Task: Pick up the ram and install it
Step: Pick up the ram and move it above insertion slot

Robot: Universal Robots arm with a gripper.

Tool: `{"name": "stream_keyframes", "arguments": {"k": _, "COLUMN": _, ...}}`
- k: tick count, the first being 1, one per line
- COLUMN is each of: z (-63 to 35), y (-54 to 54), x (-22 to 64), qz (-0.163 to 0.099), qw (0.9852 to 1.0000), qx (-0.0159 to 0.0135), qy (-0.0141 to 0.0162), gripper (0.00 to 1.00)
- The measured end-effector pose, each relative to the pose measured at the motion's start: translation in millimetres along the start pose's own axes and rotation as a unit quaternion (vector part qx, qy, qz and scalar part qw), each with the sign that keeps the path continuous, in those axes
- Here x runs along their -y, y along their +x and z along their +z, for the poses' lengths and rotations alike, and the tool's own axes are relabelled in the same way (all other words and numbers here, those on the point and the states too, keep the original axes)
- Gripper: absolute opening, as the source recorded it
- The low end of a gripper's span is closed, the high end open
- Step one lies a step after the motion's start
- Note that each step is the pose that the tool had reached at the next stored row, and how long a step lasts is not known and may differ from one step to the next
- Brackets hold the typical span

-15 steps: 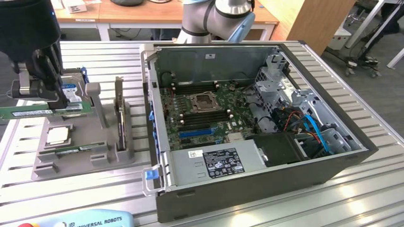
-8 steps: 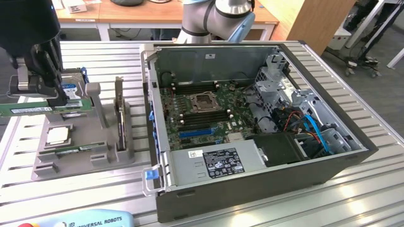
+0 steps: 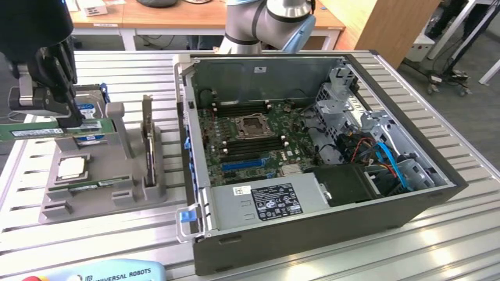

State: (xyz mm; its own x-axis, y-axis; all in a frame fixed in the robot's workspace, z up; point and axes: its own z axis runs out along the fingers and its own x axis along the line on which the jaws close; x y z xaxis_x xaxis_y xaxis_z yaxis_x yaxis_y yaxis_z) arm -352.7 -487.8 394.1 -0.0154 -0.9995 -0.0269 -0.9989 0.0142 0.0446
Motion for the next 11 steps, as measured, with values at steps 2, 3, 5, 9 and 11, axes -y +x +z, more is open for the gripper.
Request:
{"name": "stream_keyframes", "arguments": {"k": 2, "z": -1.1, "y": -0.1, "x": 0.4, "qz": 0.000, "qw": 1.0000, "qx": 0.0000, "qy": 0.0000, "gripper": 0.12}}
{"name": "stream_keyframes", "arguments": {"k": 3, "z": -1.8, "y": -0.1, "x": 0.5, "qz": 0.000, "qw": 1.0000, "qx": 0.0000, "qy": -0.0001, "gripper": 0.12}}
{"name": "stream_keyframes", "arguments": {"k": 5, "z": -3.1, "y": -0.1, "x": 1.0, "qz": 0.000, "qw": 1.0000, "qx": 0.0007, "qy": -0.0001, "gripper": 0.12}}
{"name": "stream_keyframes", "arguments": {"k": 9, "z": -5.9, "y": -0.2, "x": 1.9, "qz": 0.000, "qw": 1.0000, "qx": 0.0014, "qy": 0.0000, "gripper": 0.12}}
{"name": "stream_keyframes", "arguments": {"k": 11, "z": -7.8, "y": -0.3, "x": 2.2, "qz": 0.000, "qw": 1.0000, "qx": 0.0014, "qy": -0.0001, "gripper": 0.12}}
